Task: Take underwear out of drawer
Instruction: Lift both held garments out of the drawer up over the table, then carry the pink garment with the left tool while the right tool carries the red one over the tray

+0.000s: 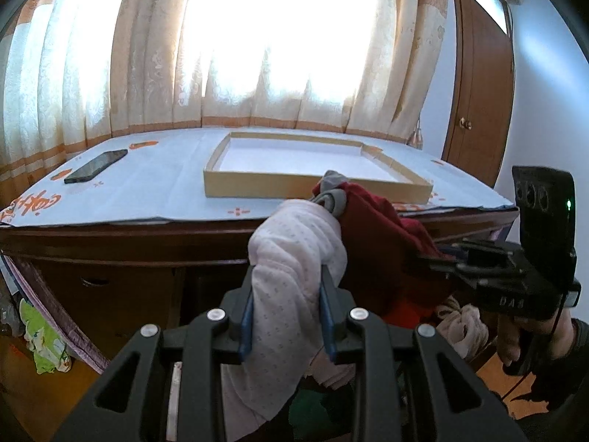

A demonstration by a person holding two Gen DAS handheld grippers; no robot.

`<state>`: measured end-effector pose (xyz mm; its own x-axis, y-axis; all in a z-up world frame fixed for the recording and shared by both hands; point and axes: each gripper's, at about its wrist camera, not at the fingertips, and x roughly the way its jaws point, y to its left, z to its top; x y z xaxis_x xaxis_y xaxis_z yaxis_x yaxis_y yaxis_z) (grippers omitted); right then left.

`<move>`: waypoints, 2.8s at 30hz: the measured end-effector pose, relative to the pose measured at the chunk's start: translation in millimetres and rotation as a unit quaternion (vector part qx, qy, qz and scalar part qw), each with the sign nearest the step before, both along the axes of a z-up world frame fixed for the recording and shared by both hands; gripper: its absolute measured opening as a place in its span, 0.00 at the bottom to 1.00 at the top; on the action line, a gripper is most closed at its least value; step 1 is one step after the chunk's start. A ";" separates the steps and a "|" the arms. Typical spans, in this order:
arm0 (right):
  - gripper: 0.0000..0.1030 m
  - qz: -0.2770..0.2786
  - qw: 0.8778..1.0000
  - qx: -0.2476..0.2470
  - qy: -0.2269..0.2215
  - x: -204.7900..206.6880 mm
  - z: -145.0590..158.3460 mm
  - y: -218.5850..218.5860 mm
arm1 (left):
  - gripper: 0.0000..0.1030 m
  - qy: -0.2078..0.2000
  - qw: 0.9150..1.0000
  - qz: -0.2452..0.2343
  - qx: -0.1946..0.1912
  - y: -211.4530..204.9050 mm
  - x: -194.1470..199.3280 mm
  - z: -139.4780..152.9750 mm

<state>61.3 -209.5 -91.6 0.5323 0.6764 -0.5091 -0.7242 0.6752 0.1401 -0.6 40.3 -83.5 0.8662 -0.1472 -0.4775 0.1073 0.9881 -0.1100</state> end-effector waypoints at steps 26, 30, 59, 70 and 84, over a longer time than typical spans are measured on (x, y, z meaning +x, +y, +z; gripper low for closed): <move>0.23 -0.032 0.997 0.074 0.003 8.5 52.3 -16.1 | 0.27 -0.064 0.998 0.001 0.003 -13.5 18.9 59.8; 0.23 -0.045 0.996 0.078 0.001 17.4 62.3 -18.5 | 0.27 -0.068 0.998 -0.001 0.013 -19.3 29.9 67.3; 0.14 -0.109 0.989 0.078 0.054 110.4 76.1 -37.8 | 0.27 -0.043 0.998 0.003 0.040 -40.3 122.5 87.6; 0.11 -0.098 0.993 0.049 0.046 113.5 80.6 -29.4 | 0.27 -0.027 0.999 0.004 0.034 -34.8 130.0 80.1; 0.11 -0.142 0.989 0.039 0.027 149.2 114.5 -26.9 | 0.27 -0.004 0.999 0.021 0.042 -39.4 167.8 89.2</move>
